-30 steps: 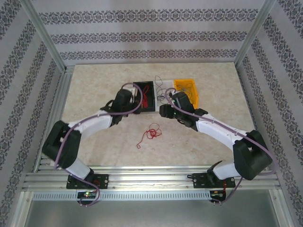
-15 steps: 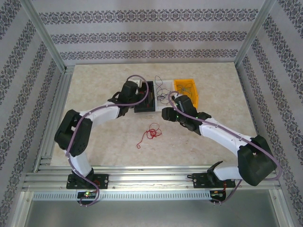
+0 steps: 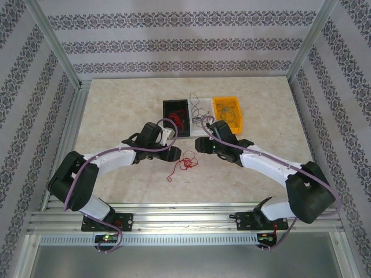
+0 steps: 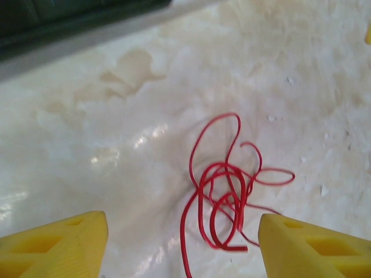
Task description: Untangle the cables
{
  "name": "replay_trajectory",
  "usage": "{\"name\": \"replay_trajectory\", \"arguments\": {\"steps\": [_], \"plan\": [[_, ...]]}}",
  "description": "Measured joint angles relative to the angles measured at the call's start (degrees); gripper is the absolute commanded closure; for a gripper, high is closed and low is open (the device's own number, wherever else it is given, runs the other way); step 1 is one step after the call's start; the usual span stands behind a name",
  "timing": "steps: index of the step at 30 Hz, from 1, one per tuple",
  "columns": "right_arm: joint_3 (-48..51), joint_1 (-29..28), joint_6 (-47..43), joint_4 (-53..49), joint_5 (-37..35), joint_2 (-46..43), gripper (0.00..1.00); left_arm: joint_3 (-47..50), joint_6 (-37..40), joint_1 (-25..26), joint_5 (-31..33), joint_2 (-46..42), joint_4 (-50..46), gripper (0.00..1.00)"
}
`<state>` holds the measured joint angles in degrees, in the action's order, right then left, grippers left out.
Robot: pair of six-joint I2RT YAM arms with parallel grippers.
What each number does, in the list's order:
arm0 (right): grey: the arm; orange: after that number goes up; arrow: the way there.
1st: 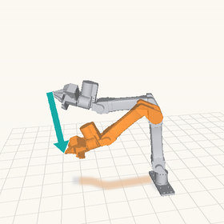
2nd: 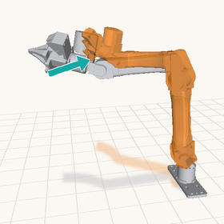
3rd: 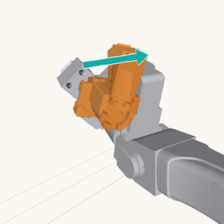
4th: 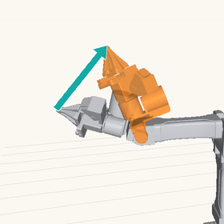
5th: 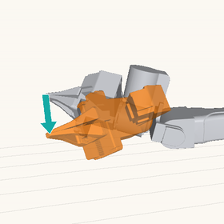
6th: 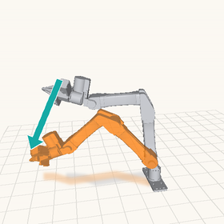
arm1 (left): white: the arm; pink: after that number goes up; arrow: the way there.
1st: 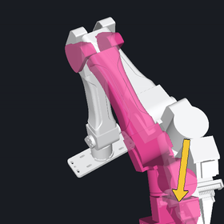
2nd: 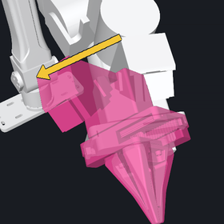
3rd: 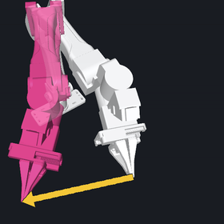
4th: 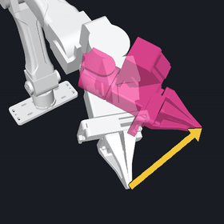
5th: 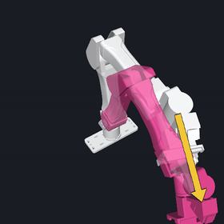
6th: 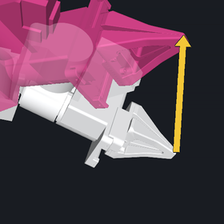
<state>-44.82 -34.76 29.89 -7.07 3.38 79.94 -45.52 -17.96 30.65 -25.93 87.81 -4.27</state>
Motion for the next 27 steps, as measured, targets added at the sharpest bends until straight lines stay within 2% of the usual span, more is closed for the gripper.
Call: {"name": "replay_trajectory", "arguments": {"steps": [12, 21, 24, 27], "plan": [[-0.8, -1.1, 0.0, -0.9, 2.1, 6.9, 0.44, 0.8, 3.1, 2.3, -4.0, 1.6, -5.4, 0.41], [-2.1, -1.9, 0.0, -0.9, 2.3, 8.9, 0.44, 0.7, 5.4, 4.0, -2.9, 5.2, -8.2, 0.52], [-2.2, -1.9, 0.0, -0.9, 2.3, 9.0, 0.44, 0.3, 5.6, 4.5, -1.2, 5.4, -8.7, 0.61], [-2.7, -1.9, 0.0, -0.9, 2.3, 9.3, 0.44, -0.7, 5.9, 5.2, 2.1, 6.1, -10.0, 0.80]]}}
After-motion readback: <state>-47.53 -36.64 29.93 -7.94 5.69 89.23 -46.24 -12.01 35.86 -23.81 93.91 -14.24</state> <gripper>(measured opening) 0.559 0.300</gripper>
